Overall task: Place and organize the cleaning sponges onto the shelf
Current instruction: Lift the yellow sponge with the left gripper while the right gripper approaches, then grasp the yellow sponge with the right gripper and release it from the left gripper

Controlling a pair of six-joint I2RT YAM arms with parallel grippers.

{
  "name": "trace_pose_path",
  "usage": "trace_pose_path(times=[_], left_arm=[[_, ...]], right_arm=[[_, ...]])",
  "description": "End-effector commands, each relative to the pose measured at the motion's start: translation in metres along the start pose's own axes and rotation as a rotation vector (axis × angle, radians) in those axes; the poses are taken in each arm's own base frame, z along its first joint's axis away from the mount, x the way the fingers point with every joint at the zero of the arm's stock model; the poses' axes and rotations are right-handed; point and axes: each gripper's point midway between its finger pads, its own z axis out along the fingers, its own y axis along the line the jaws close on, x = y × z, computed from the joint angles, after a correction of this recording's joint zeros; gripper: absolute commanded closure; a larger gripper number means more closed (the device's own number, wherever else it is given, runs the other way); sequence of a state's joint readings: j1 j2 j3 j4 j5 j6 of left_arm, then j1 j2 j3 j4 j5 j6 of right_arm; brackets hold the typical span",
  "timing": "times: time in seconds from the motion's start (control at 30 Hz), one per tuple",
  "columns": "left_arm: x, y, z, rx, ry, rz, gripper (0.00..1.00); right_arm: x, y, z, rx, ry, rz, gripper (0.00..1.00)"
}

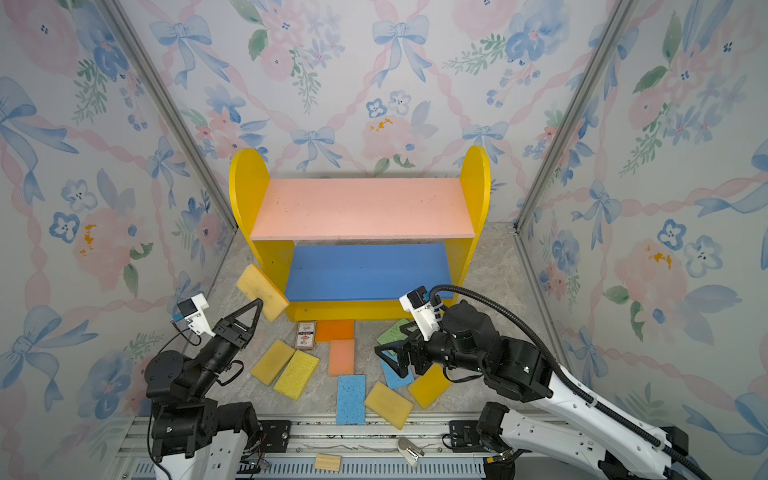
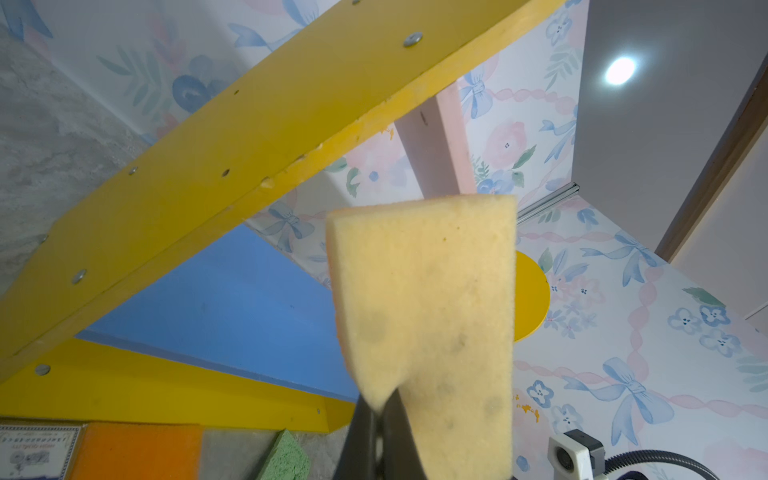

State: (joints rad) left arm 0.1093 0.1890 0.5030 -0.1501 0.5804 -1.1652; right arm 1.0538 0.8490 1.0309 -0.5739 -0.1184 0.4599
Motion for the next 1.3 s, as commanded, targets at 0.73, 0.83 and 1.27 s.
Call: trace_pose_path(times=[0.73, 0.83, 1.27], left_arm=[[0.123, 0.021, 0.045, -0.193, 0.436, 0.151, 1.0], [0.12, 0.015, 0.046, -0.18, 0.43, 0.157, 1.0], [0.122, 0.013, 0.049, -0.182, 0.448, 0.166, 1.0]], right_arm=[[-0.043, -0.003, 0.101, -0.097, -0.023, 0.182, 0.16], [-0.036, -0.01, 0.102, -0.062, 0.001, 0.22, 0.18], [-0.025, -0.01, 0.113, -0.1, 0.012, 0.275, 0.47]])
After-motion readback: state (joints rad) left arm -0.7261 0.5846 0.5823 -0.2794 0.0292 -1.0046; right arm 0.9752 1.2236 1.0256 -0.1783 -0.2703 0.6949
